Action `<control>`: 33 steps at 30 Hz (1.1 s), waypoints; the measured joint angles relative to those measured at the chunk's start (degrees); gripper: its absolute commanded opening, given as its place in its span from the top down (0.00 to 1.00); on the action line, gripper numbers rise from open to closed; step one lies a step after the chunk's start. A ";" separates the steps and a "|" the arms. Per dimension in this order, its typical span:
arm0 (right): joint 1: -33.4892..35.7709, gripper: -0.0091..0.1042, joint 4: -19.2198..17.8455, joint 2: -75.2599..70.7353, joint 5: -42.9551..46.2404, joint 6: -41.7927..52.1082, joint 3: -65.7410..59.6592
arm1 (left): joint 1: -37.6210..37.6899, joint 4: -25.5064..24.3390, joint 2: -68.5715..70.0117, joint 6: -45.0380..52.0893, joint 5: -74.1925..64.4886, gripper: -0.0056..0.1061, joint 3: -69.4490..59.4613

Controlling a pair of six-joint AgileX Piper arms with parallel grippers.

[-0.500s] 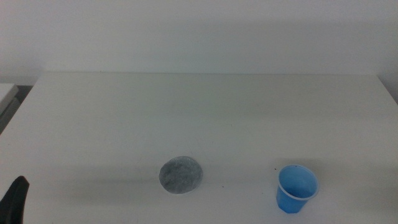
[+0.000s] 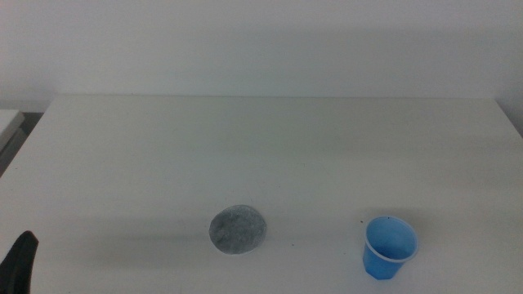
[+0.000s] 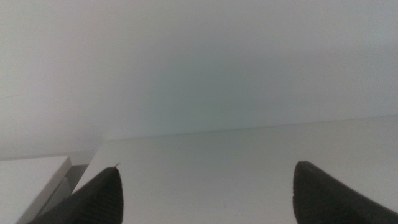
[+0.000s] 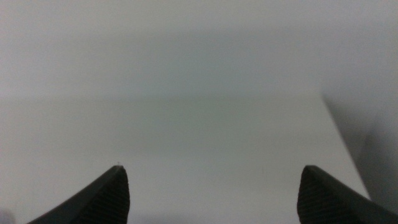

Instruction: Place an empty cup on a cup mat.

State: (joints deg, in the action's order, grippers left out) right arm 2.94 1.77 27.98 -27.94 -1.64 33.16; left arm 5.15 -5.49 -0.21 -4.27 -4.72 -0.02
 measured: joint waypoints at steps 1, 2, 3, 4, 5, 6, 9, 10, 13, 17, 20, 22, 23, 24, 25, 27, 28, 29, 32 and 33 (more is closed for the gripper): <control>0.00 0.14 0.00 2.79 -2.21 0.00 2.27 | 0.00 0.00 0.00 0.00 0.00 0.11 0.00; 0.00 0.14 0.00 6.25 -5.13 0.00 5.11 | 0.00 0.00 0.00 0.00 0.00 0.11 0.00; 0.35 0.14 0.00 9.64 -8.36 0.00 7.94 | 0.00 0.00 0.00 0.00 0.00 0.11 0.00; 0.92 0.14 0.00 12.27 -11.15 0.00 10.86 | 0.00 0.00 0.00 0.00 0.00 0.11 0.00; 2.01 0.14 0.00 15.38 -14.97 0.00 13.86 | 0.00 0.00 0.00 0.00 0.00 0.11 0.00; 3.56 0.14 0.00 18.40 -18.96 0.00 16.92 | 0.00 0.00 0.00 0.00 0.00 0.11 0.00; 10.32 0.14 0.00 26.34 -29.94 0.00 25.10 | 0.00 0.00 0.00 0.00 0.00 0.11 0.00; 12.28 0.14 0.00 28.19 -33.31 0.00 27.17 | 0.00 0.00 0.00 0.00 0.00 0.11 0.00; 17.74 0.14 0.56 33.88 -37.91 -0.77 32.79 | 0.00 0.00 0.00 0.00 0.00 0.11 0.00; 21.38 0.14 0.82 40.80 -39.16 -5.52 34.93 | 0.00 0.00 0.00 0.00 0.00 0.11 0.00; 21.86 0.14 0.22 45.63 -39.37 -9.06 34.61 | 0.00 0.00 0.00 0.00 0.00 0.11 0.00; 21.86 0.14 -1.00 48.90 -38.52 -12.25 33.83 | 0.00 0.00 0.00 0.00 0.00 0.11 0.00; 21.72 0.14 -1.77 50.66 -37.73 -13.33 33.28 | 0.00 0.00 0.00 0.00 0.00 0.11 0.00; 21.39 0.14 -1.77 52.31 -36.52 -14.04 32.50 | 0.00 0.00 0.00 0.00 0.00 0.11 0.00; 21.05 0.14 -1.77 53.87 -35.28 -14.43 31.76 | 0.00 0.00 0.00 0.00 0.00 0.11 0.00; 20.34 0.14 -2.09 56.42 -33.04 -14.86 30.45 | 0.00 0.00 0.00 0.00 0.00 0.11 0.00; 20.24 0.14 -2.10 57.74 -32.14 -15.01 29.98 | 0.00 0.00 0.00 0.00 0.00 0.11 0.00; 19.95 0.14 -2.10 59.02 -31.57 -15.11 29.59 | 0.00 0.00 0.00 0.00 0.00 0.11 0.00; 19.84 0.14 -2.10 62.37 -29.55 -15.24 29.41 | 0.00 0.00 0.00 0.00 0.00 0.11 0.00; 19.84 0.15 -2.10 63.49 -28.75 -15.24 29.41 | 0.00 0.00 0.00 0.00 0.00 0.11 0.00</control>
State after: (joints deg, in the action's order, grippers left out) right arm 22.78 -0.33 91.47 -56.70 -16.88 62.57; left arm 5.15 -5.49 -0.21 -4.27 -4.72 -0.02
